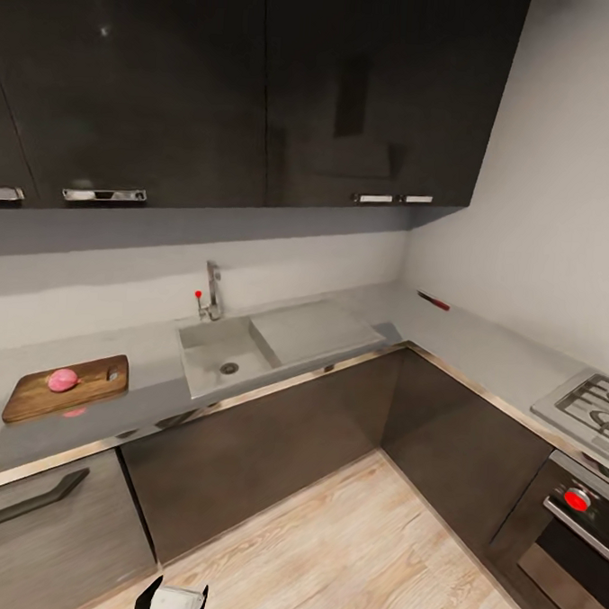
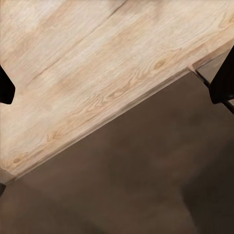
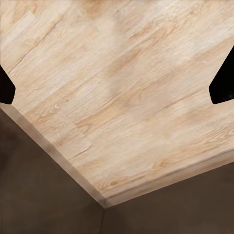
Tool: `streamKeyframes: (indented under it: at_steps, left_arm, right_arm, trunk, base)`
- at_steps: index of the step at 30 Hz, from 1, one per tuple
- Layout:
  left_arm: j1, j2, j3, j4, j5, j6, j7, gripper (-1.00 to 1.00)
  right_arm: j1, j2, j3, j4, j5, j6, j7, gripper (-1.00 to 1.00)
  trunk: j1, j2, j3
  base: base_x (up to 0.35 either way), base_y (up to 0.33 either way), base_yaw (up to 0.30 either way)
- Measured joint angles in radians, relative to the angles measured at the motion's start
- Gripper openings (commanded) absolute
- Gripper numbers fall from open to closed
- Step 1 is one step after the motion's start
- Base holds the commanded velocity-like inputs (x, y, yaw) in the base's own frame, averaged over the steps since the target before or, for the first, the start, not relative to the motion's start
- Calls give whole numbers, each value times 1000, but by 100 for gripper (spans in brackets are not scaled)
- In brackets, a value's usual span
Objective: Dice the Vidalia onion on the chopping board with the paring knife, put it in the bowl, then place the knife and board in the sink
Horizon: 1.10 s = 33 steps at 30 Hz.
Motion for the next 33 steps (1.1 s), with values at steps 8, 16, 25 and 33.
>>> streamKeyframes:
  at_steps: [8, 16, 25, 33]
  left_arm:
    - [0, 0, 0, 0, 0, 1, 0, 100]
    - [0, 0, 0, 0, 0, 0, 0, 100]
    - [0, 0, 0, 0, 0, 1, 0, 100]
    - [0, 0, 0, 0, 0, 0, 0, 100]
  right_arm:
    - [0, 0, 0, -1, 0, 0, 0, 100]
    - [0, 0, 0, 0, 0, 0, 0, 100]
    - [0, 0, 0, -1, 0, 0, 0, 100]
    - [0, -1, 0, -4, 2, -1, 1, 100]
  trunk:
    - [0, 0, 3]
    - [0, 0, 10]
    - [0, 0, 18]
    - [0, 0, 23]
  base:
    - [0, 0, -171]
    - [0, 0, -247]
    - [0, 0, -248]
    - [0, 0, -150]
